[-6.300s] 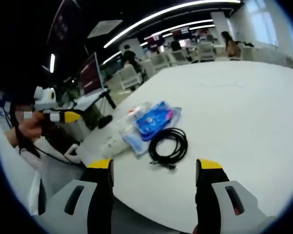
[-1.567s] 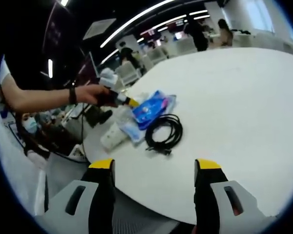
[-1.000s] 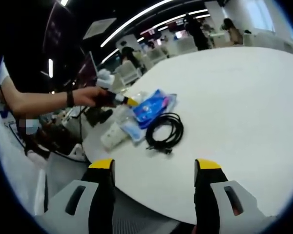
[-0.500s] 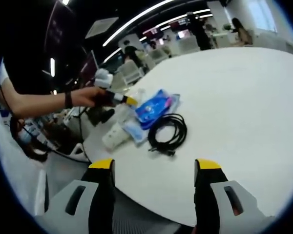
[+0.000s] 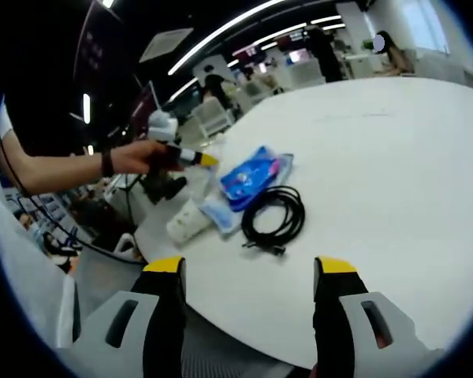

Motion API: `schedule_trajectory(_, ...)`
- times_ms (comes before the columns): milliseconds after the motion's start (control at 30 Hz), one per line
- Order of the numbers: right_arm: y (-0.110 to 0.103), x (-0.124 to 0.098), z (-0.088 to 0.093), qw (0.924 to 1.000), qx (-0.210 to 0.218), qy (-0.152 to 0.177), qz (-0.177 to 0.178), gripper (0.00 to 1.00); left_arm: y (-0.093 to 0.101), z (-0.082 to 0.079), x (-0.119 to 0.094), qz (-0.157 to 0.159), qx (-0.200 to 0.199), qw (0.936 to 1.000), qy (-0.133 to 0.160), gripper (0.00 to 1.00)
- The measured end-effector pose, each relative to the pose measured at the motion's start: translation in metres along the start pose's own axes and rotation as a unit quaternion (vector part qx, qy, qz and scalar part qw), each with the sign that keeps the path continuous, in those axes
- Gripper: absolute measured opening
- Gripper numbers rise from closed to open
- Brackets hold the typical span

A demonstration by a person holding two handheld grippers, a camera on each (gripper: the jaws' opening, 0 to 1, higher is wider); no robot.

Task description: Arrange the tabletop items into an orderly group along one side of the table until the central work area is clear of visible clutter.

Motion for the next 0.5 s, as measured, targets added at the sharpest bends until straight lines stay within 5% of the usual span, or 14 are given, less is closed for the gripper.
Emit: schedule_trajectory(500, -0.003, 0.0, 0.0, 1.0, -0.002, 0.0, -0.002, 0.64, -0.002, 0.0, -0.013, -0.007, 0.0, 0.9998, 0.017, 0.37)
Point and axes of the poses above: the point that each gripper's makers call its tool centre point, and the gripper's own axes: x roughly forward along the fingers, y roughly to its right, z roughly out of its underside, the point moved 2 cm from there along -x, roughly backward along the fingers, and after that the axes turned 8 degrees about x, right-handed, at the moved point
